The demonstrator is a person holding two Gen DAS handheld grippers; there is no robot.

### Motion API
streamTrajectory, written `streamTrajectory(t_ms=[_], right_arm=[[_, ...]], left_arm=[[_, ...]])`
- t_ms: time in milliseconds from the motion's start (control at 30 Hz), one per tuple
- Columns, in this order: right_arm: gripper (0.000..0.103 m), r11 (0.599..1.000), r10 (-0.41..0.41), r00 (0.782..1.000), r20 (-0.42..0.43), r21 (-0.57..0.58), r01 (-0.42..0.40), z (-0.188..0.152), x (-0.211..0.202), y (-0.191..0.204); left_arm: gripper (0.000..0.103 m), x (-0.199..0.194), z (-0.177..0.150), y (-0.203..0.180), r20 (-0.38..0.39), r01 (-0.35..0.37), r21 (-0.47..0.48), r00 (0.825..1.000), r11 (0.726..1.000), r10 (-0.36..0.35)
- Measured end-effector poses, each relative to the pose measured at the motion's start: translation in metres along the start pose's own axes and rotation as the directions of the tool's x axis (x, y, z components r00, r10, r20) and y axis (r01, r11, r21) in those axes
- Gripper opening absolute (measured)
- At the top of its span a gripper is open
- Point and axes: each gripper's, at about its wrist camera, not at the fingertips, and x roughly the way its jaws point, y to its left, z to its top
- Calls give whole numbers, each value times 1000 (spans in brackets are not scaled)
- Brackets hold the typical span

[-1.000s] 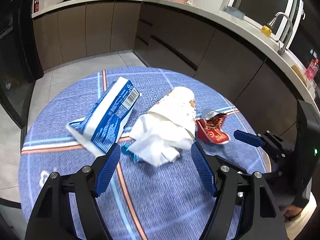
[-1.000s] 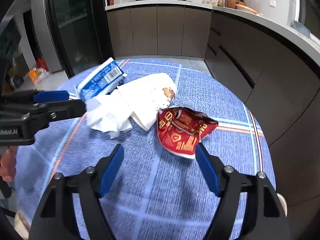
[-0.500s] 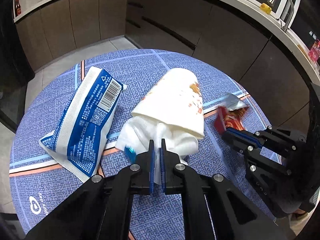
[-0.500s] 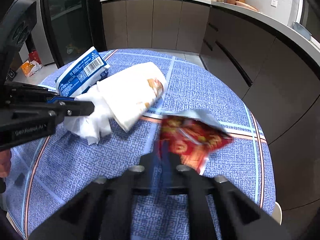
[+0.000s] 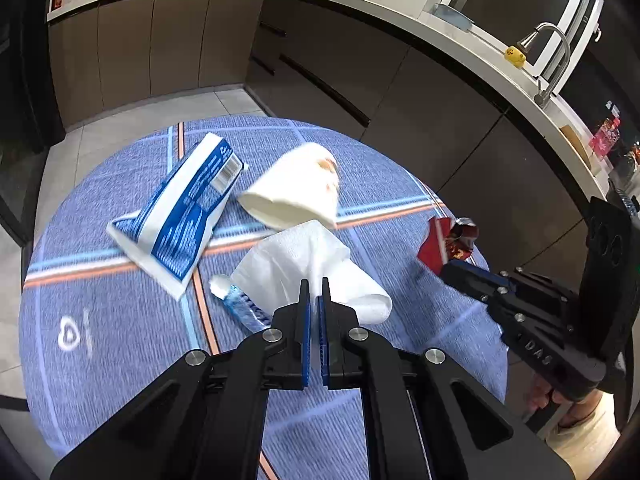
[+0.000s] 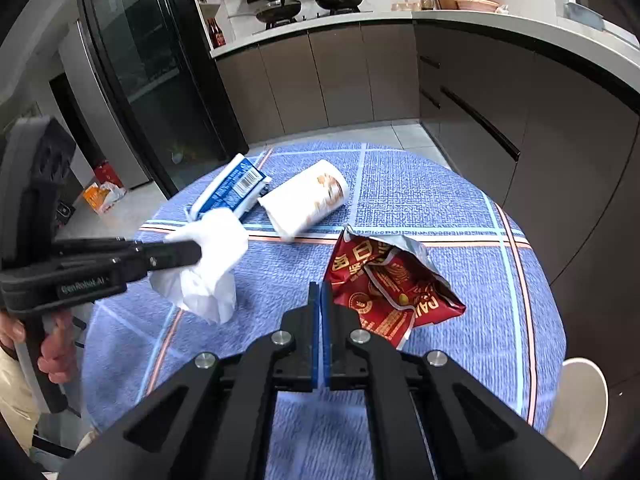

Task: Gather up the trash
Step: 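Grasp the red chip bag with the right tool while the left tool grasps the white tissue, then carry the chip bag and tissue over the white bin with both tools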

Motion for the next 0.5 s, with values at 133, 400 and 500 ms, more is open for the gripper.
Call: streamTrajectory(t_ms=[133, 400, 500], right_arm=[[3, 1000, 14, 1000, 28, 14, -14, -7, -23, 4], [3, 999, 19, 995, 98, 40, -23, -14, -69, 4], [3, 999, 18, 992, 122, 39, -23, -18, -85, 7]], left_arm=[[3, -19, -16, -10, 21, 9, 1, 1000, 1000, -9], [3, -61, -28, -33, 87, 53, -4, 995, 999, -53], [3, -76, -30, -44, 106, 65, 13, 992, 998, -66]])
